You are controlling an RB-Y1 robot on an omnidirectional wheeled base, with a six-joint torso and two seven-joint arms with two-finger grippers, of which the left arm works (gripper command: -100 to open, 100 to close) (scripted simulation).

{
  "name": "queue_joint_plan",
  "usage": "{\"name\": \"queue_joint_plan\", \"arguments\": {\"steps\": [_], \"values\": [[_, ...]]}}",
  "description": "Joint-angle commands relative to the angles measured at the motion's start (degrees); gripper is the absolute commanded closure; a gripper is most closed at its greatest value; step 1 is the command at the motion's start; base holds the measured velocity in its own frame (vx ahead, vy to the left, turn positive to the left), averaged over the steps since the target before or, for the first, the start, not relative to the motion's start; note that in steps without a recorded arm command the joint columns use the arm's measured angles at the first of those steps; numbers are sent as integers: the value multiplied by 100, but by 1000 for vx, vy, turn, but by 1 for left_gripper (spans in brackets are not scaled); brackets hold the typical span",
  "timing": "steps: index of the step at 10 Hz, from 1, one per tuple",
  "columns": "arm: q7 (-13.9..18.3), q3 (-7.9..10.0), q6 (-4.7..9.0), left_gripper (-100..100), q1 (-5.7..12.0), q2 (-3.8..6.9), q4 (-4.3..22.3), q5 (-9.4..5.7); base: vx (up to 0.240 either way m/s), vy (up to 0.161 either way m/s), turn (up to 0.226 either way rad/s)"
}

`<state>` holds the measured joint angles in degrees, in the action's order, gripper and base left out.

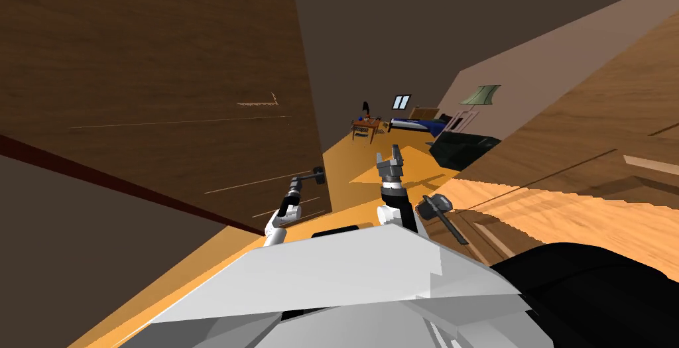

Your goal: Push the door open

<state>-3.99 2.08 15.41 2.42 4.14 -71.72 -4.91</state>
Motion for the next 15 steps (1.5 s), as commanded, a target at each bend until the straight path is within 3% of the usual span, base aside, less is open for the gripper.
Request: {"name": "queue_joint_plan", "arguments": {"steps": [1,5,6,15], "values": [[-77,114,31,100,-24,59,-59,-53,151,-26,131],[-282,132,29,100,-48,-15,-95,-184,142,-19,186],[-314,-101,37,-100,-86,-42,-104,-195,87,-12,257],[-741,-1201,42,-100,-380,-60,-347,-492,-9,-27,198]]}}
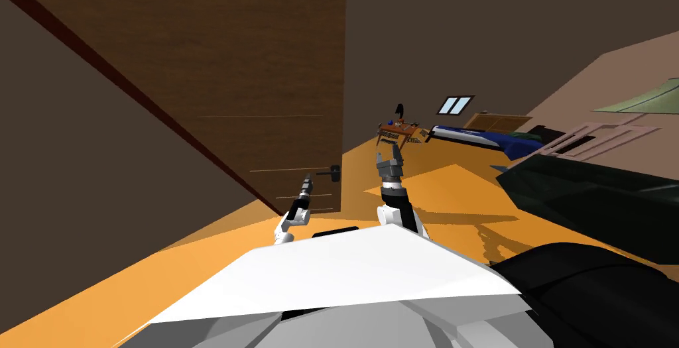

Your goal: Push the door open

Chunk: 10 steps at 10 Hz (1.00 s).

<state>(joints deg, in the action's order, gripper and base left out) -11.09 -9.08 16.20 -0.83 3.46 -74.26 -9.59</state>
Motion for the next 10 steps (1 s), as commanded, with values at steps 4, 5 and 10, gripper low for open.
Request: {"name": "queue_joint_plan", "arguments": {"steps": [4,5,10], "values": [[-232,-601,-35,-100,-193,-46,-208,-164,-4,-32,220],[-283,-732,-34,-100,-228,-65,-237,-199,-9,-36,221],[-526,-1359,-31,-100,-395,-181,-376,-369,-15,-34,193]]}}
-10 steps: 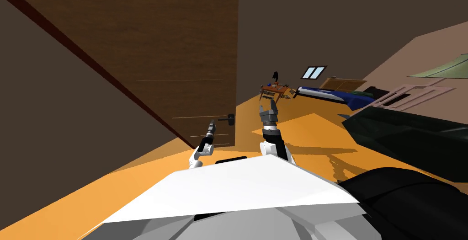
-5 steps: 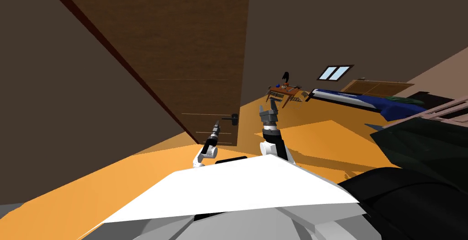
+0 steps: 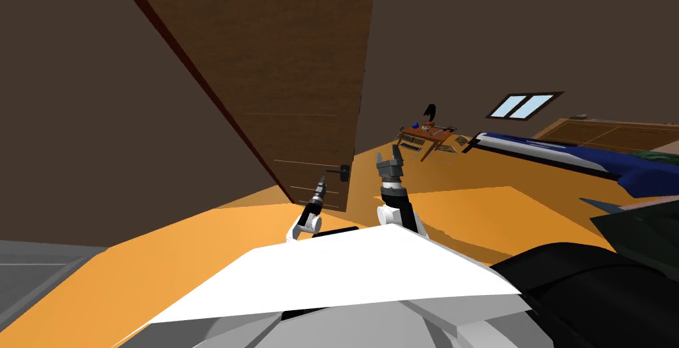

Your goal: Push the door open

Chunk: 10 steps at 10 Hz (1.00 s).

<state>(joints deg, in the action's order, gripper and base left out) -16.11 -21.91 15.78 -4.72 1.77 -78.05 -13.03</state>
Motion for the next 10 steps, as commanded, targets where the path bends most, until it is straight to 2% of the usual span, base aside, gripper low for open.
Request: {"name": "queue_joint_plan", "arguments": {"steps": [1,6,9,10], "values": [[-71,-196,12,-100,-38,-39,-23,-57,-15,-36,192],[-265,-695,14,-100,-171,-182,-134,-191,-23,-37,166],[-402,-1048,16,-100,-266,-320,-212,-287,-52,-61,193],[-380,-973,5,-100,-235,-314,-192,-266,-31,-38,19]]}}
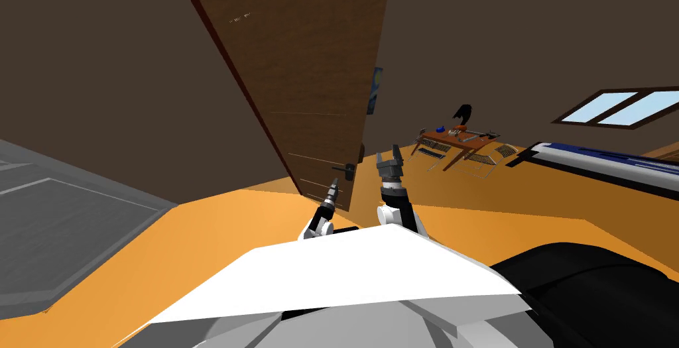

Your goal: Push the door open

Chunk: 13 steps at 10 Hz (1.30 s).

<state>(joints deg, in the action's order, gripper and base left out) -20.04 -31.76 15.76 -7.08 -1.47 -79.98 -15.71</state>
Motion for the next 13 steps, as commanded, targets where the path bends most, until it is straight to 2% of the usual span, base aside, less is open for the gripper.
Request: {"name": "queue_joint_plan", "arguments": {"steps": [1,3,4,5,6,8,9,10,13], "values": [[9,29,-1,-100,36,170,36,7,86,-20,-8],[20,63,-2,-100,79,269,79,15,189,-11,-6],[28,89,-3,-100,112,286,112,21,257,-78,-30],[36,116,-4,-100,146,257,145,28,233,-131,-20],[44,141,-5,-100,177,185,176,34,195,-157,-22],[56,179,-6,-100,225,-26,224,42,119,-145,-17],[54,171,10,-100,235,29,249,39,47,-56,2],[54,171,10,100,235,29,249,39,-6,2,2],[54,171,10,100,235,29,249,39,-16,17,-8]]}}
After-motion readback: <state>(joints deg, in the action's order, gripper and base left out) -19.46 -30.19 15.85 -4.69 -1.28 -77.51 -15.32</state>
